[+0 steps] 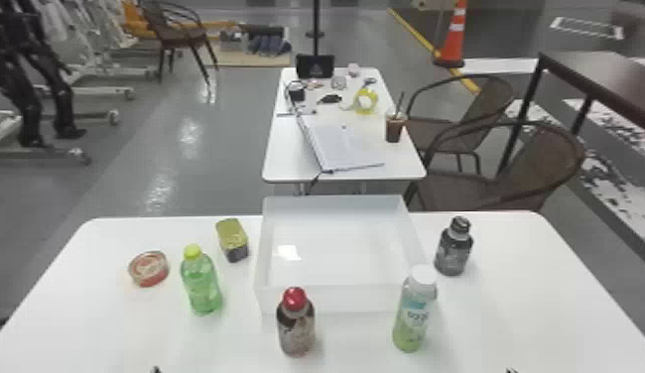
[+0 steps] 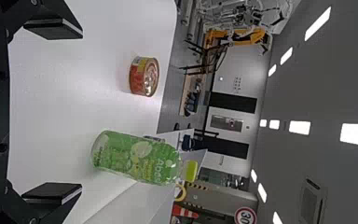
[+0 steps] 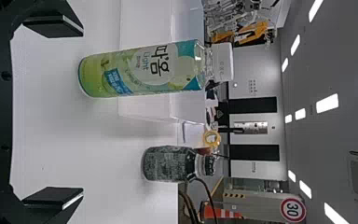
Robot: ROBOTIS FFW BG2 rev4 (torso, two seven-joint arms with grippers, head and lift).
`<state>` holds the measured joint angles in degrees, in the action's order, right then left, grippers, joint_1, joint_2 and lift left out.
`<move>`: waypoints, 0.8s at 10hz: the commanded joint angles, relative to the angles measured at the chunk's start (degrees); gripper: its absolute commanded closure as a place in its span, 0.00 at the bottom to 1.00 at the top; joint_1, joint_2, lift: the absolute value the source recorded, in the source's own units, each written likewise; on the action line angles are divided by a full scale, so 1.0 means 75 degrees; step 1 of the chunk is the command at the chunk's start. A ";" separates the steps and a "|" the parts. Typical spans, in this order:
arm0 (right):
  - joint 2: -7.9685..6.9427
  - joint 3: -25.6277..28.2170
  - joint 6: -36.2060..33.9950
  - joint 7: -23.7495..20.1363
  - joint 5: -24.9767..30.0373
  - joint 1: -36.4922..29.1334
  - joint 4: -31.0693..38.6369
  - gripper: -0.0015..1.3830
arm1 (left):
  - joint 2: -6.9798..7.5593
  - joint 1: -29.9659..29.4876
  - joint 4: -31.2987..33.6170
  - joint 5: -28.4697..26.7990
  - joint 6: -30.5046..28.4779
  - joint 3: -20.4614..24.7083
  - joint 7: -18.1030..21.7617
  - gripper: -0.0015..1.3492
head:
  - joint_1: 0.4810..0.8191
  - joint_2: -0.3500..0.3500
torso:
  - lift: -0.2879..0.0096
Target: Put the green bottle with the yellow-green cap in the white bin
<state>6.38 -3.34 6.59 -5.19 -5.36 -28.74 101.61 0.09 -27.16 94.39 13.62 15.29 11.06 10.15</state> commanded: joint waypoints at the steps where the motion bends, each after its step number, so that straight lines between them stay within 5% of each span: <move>1: 0.0004 0.0000 0.0001 0.0000 0.0000 0.0000 -0.0012 0.07 | -0.0031 0.0012 0.0000 0.0000 -0.0011 -0.0022 0.0006 0.11 | 0.20 0.50 | 0.63; 6: -0.0008 0.0000 -0.0023 0.0000 -0.0012 0.0011 -0.0024 0.07 | -0.0031 0.0047 0.0000 -0.0070 -0.0023 -0.0069 0.0030 0.11 | 0.20 0.50 | 0.63; 8: -0.0008 0.0000 -0.0023 0.0000 -0.0012 0.0011 -0.0036 0.07 | -0.0031 0.0340 -0.0012 -0.0304 -0.0398 -0.0069 0.0522 0.11 | 0.20 0.50 | 0.63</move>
<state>6.35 -3.34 6.42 -5.18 -5.45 -28.65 101.40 0.09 -25.40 94.39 11.95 13.40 10.44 13.74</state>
